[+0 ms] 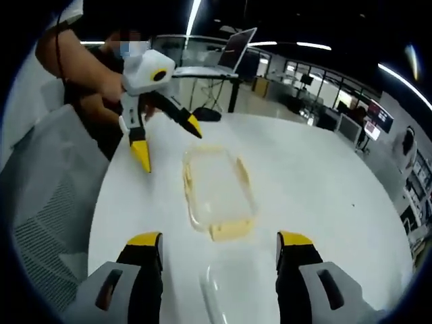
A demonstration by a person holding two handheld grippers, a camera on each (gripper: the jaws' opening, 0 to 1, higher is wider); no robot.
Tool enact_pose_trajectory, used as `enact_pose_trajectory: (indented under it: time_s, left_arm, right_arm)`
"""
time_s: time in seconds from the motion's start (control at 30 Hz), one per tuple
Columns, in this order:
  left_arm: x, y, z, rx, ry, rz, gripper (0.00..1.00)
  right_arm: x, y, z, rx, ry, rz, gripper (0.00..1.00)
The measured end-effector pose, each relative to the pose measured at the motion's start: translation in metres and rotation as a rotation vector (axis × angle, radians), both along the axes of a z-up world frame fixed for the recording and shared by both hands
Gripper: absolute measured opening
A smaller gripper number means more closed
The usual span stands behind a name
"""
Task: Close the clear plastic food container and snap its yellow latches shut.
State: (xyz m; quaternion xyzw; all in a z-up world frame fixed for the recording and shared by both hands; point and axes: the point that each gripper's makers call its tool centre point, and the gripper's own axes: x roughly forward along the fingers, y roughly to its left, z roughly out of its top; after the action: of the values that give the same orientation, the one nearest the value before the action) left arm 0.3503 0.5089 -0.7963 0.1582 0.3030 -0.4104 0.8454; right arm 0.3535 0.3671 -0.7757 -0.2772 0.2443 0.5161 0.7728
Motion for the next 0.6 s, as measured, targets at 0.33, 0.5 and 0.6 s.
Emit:
enact_pose_trajectory:
  time_s: [0.33, 0.5, 0.6]
  left_arm:
    - [0.009, 0.005, -0.002, 0.041, -0.018, -0.033, 0.75]
    - [0.016, 0.009, -0.003, 0.049, -0.016, -0.038, 0.73]
    - [0.018, 0.01, -0.003, 0.061, -0.017, -0.045, 0.71]
  right_arm:
    - [0.008, 0.006, -0.002, -0.027, 0.001, 0.026, 0.67]
    - [0.015, 0.006, -0.006, -0.052, 0.008, 0.029, 0.66]
    - [0.017, 0.005, -0.008, -0.067, 0.015, 0.031, 0.64]
